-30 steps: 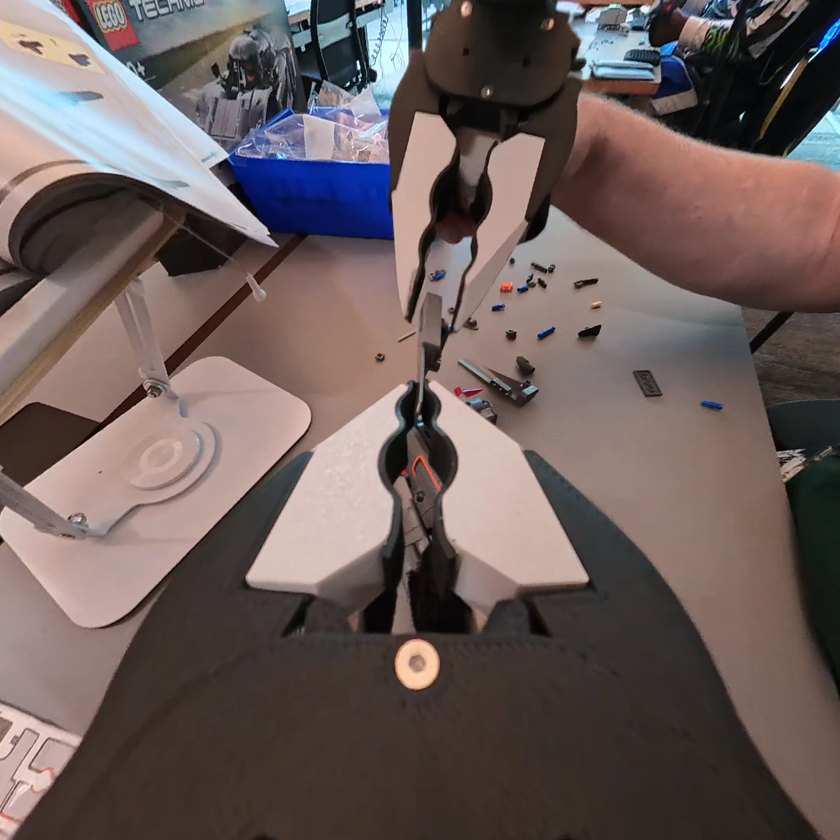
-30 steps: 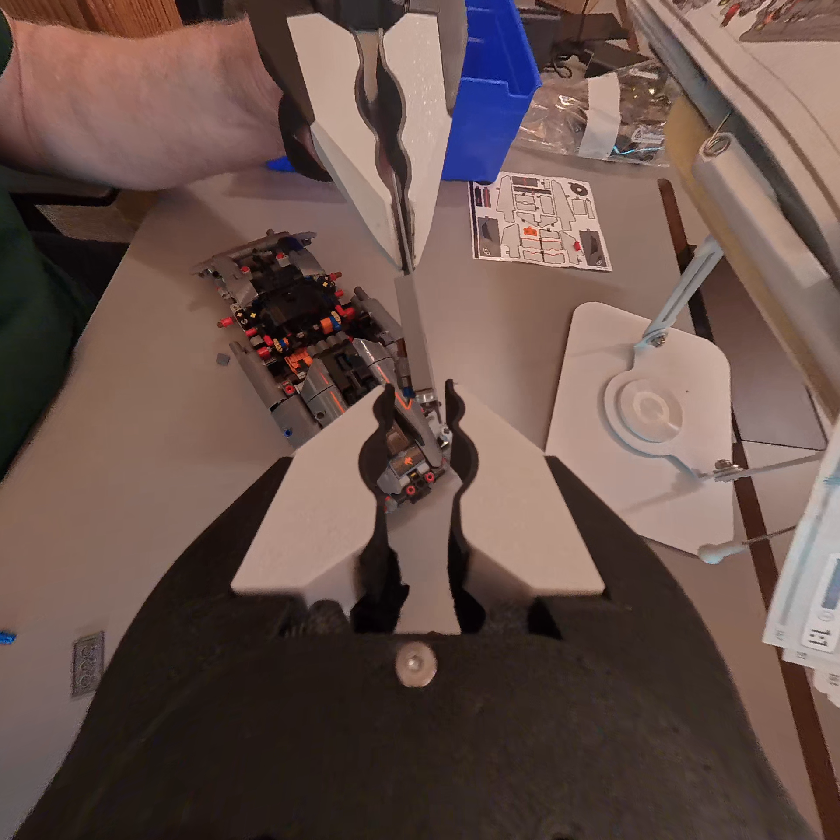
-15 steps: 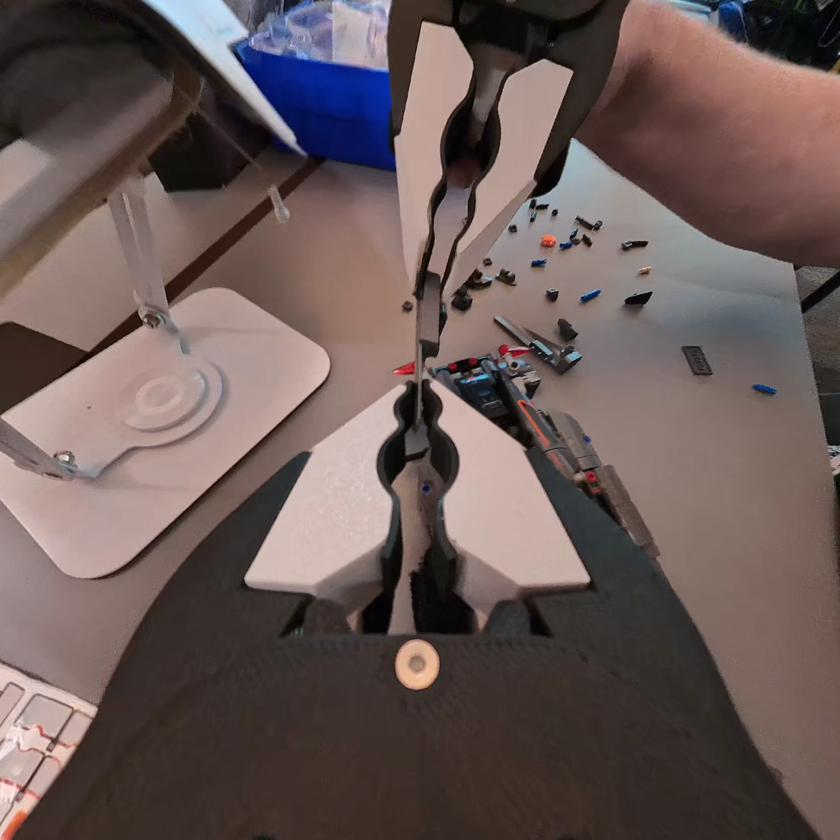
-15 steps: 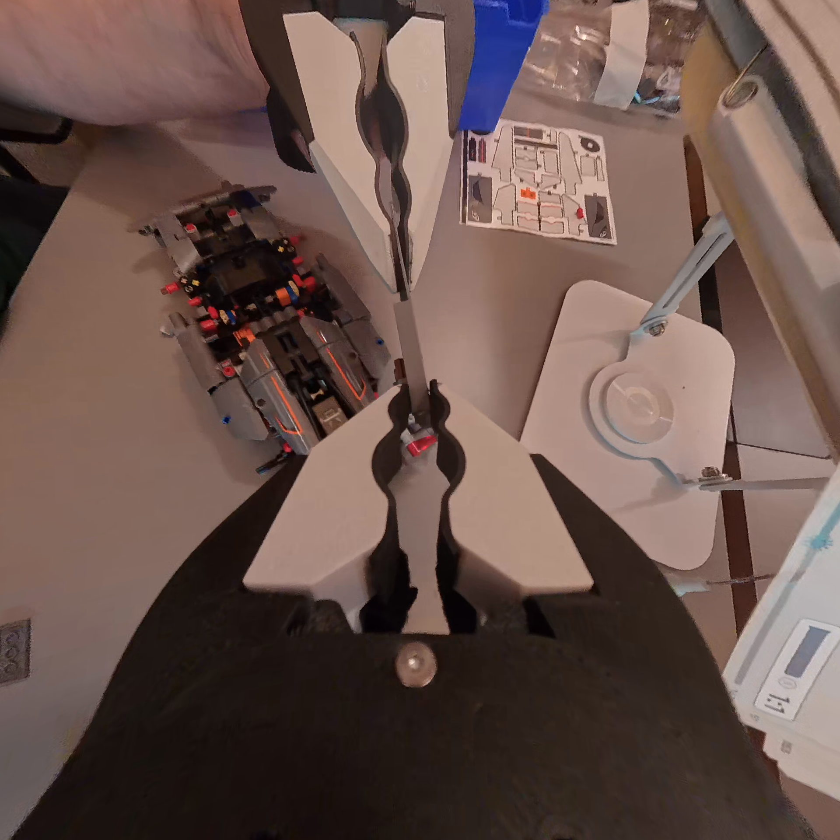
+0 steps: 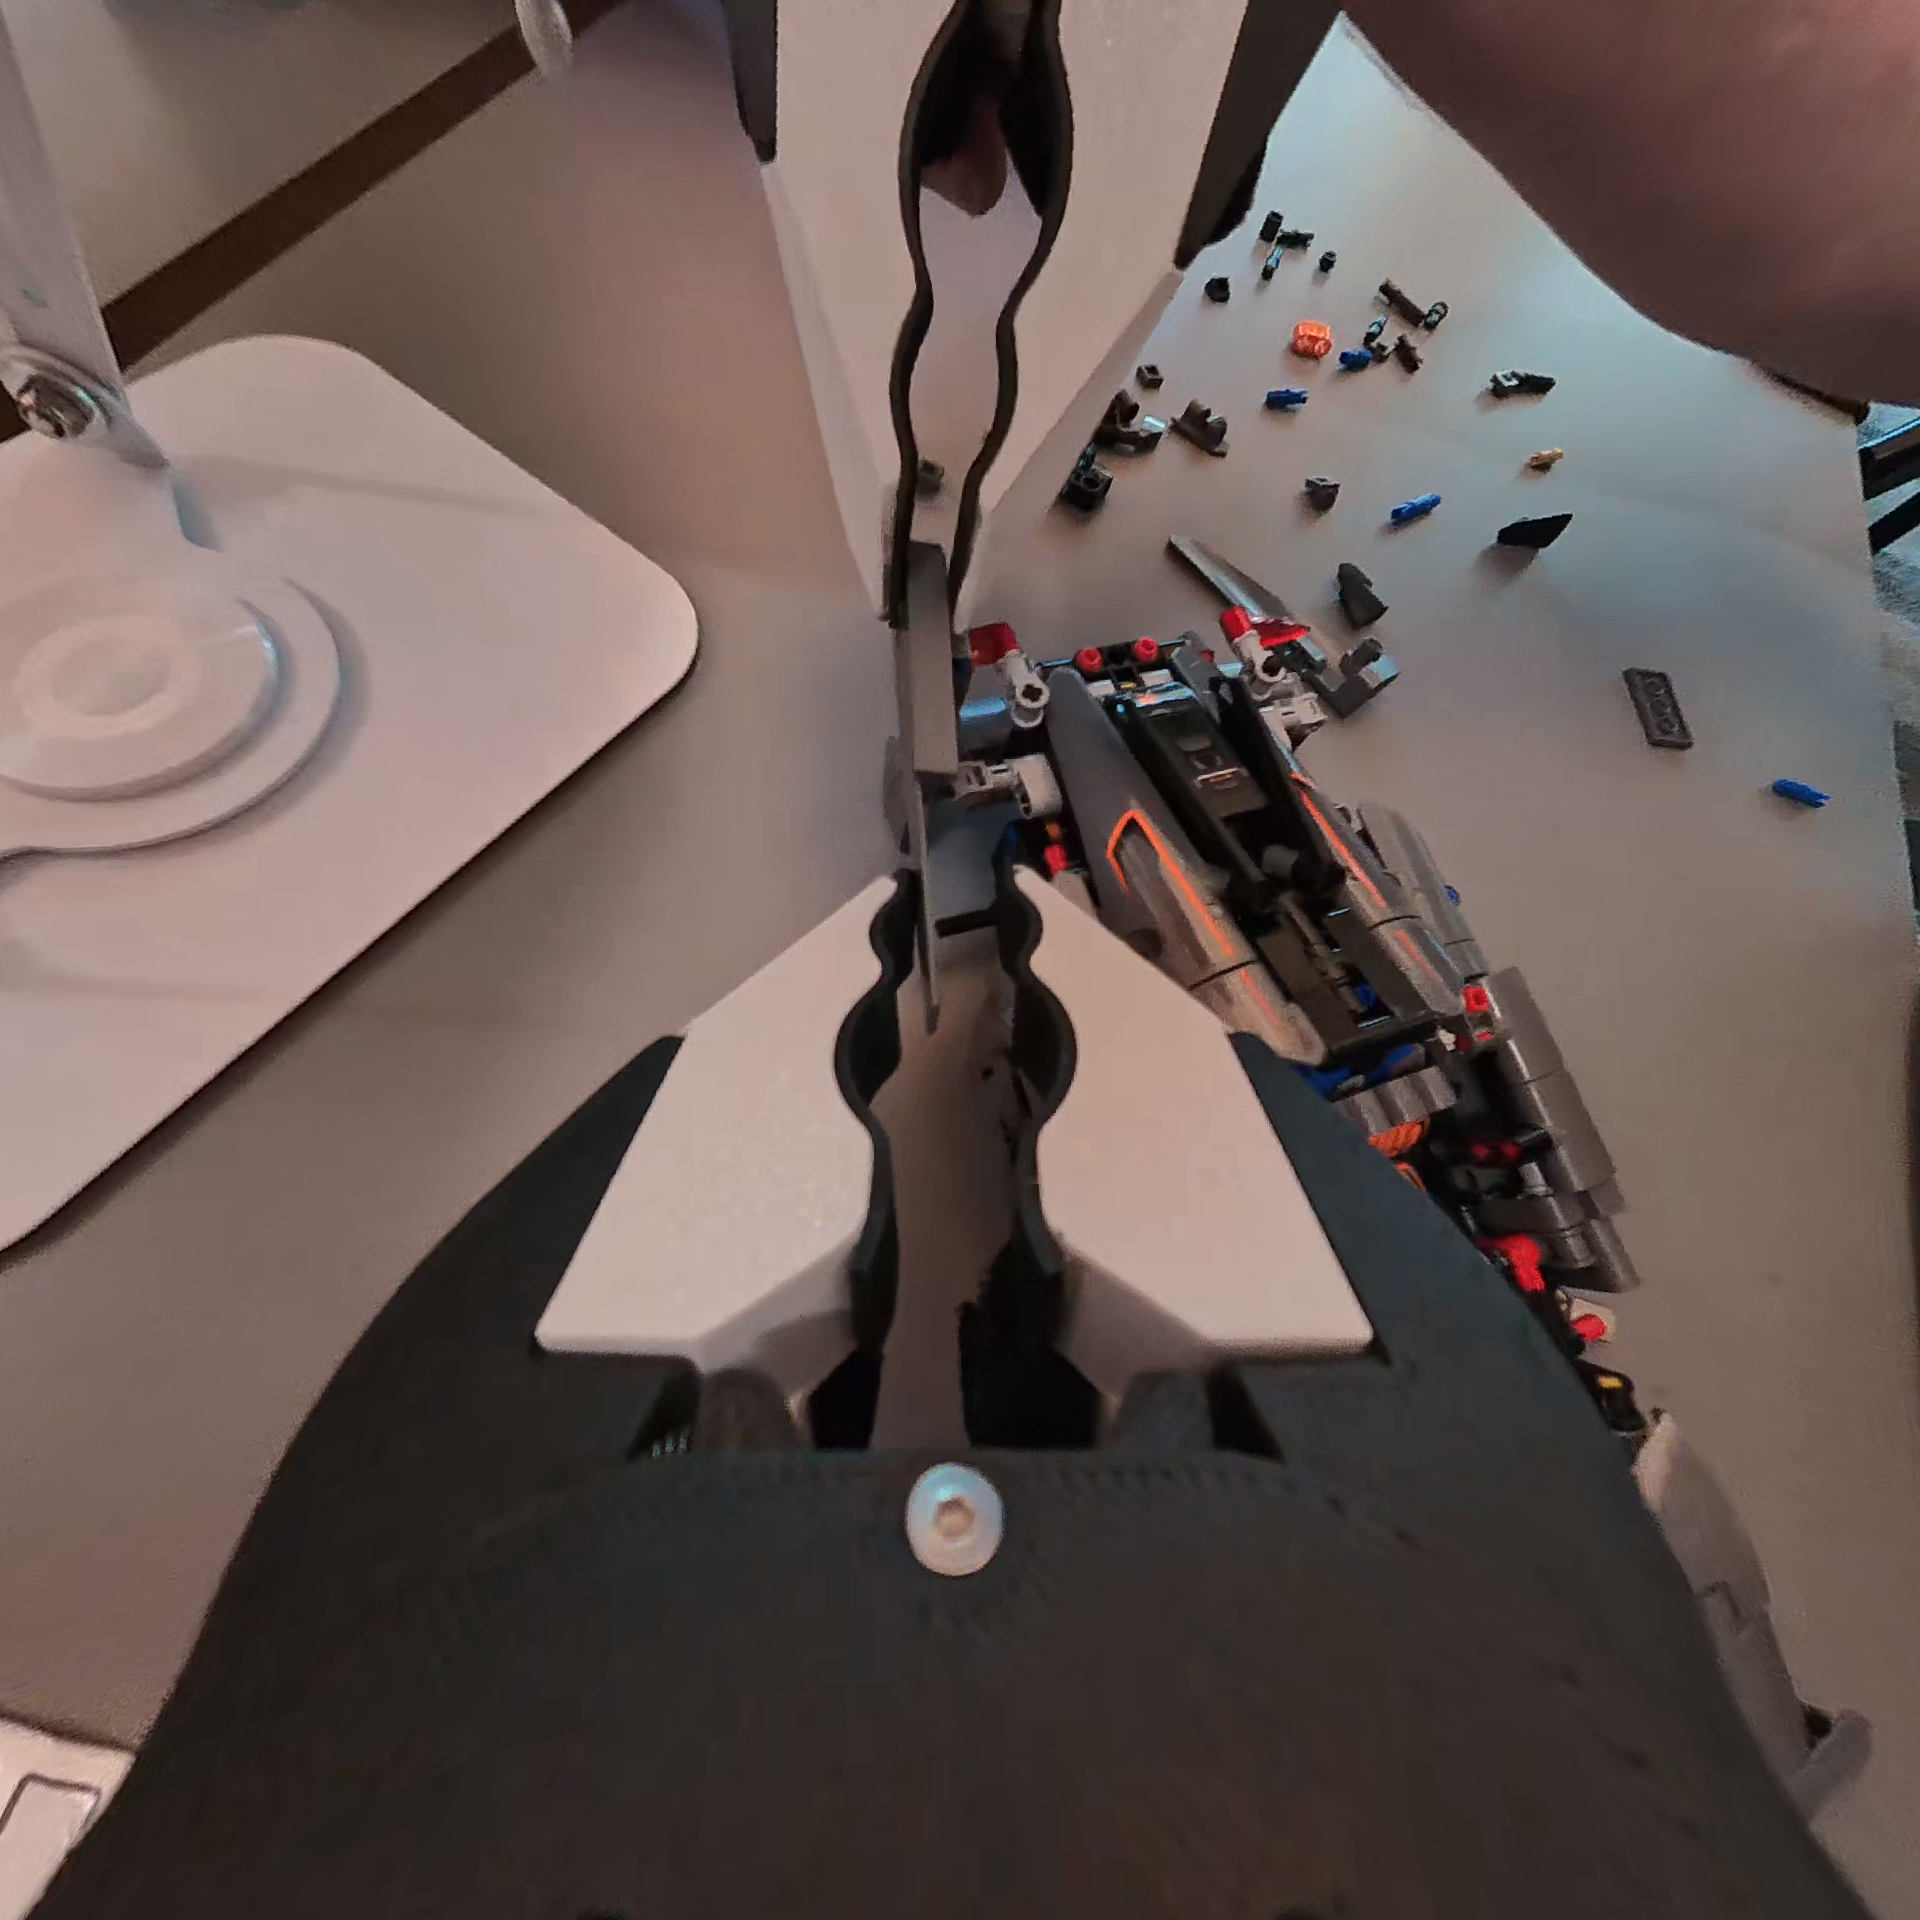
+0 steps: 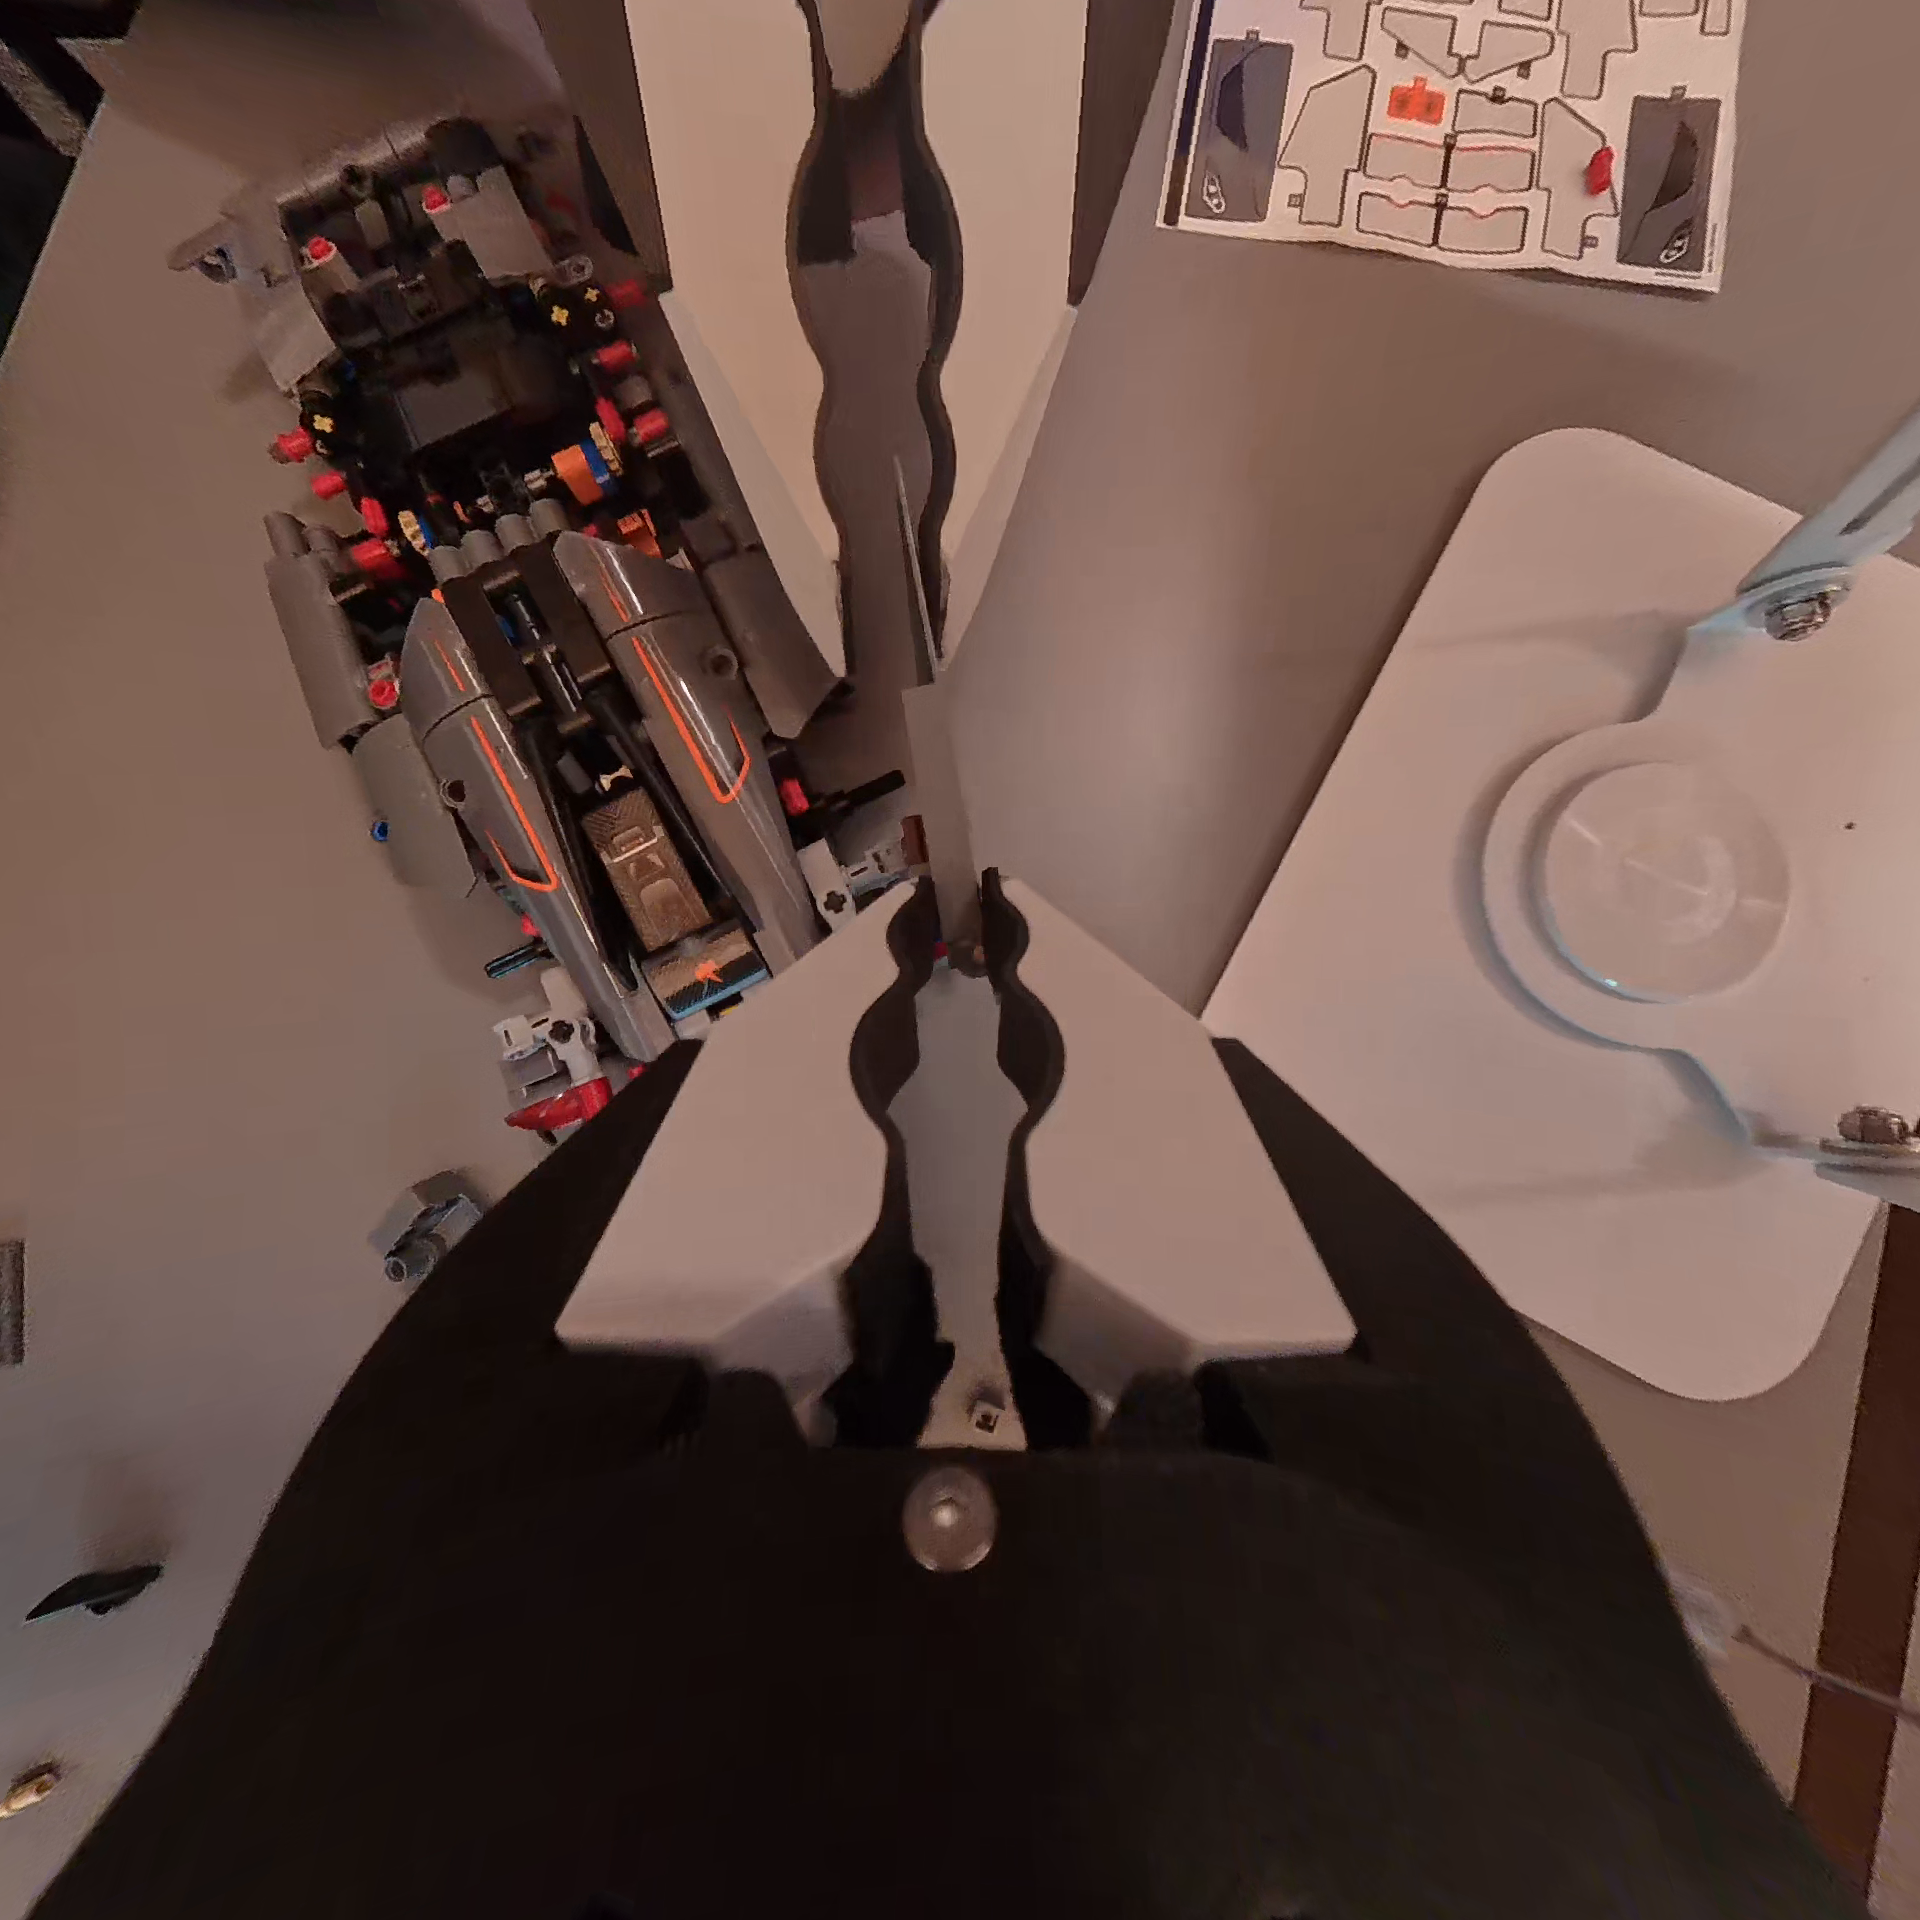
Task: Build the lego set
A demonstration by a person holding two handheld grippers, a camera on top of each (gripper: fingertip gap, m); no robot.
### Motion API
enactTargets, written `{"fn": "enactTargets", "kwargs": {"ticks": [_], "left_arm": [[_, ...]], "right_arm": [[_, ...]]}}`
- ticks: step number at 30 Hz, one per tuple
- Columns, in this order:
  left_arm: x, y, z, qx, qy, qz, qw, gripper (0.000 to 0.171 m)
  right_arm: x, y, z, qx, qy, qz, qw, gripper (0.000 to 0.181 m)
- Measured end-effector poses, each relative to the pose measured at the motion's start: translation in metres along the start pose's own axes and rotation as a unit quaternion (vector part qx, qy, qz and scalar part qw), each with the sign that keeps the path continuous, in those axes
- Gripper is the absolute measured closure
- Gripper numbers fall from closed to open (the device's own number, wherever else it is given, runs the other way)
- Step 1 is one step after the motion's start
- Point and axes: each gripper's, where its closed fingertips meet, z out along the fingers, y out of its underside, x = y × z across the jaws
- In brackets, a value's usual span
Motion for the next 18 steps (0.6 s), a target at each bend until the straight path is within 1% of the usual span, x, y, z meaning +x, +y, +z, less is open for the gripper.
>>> {"fn": "enactTargets", "kwargs": {"ticks": [7, 10, 14, 18], "left_arm": [[-0.0023, 0.0032, 0.0031, 0.003, 0.003, -0.007, 1.0, 0.16], [-0.0034, 0.0029, 0.0038, 0.009, 0.008, -0.02, 1.0, 0.157], [-0.002, -0.0003, 0.0042, 0.026, 0.023, -0.035, 0.999, 0.149], [-0.0025, -0.0036, 0.004, 0.035, 0.029, -0.043, 0.998, 0.145]], "right_arm": [[0.0042, 0.002, 0.0035, -0.01, -0.011, -0.004, 1.0, 0.174], [0.0063, 0.0032, 0.0043, -0.015, -0.012, -0.005, 1.0, 0.174], [0.0072, 0.003, 0.0018, -0.004, -0.011, -0.002, 1.0, 0.175], [0.0084, 0.0033, -0.0006, 0.012, -0.01, 0.005, 1.0, 0.175]]}}
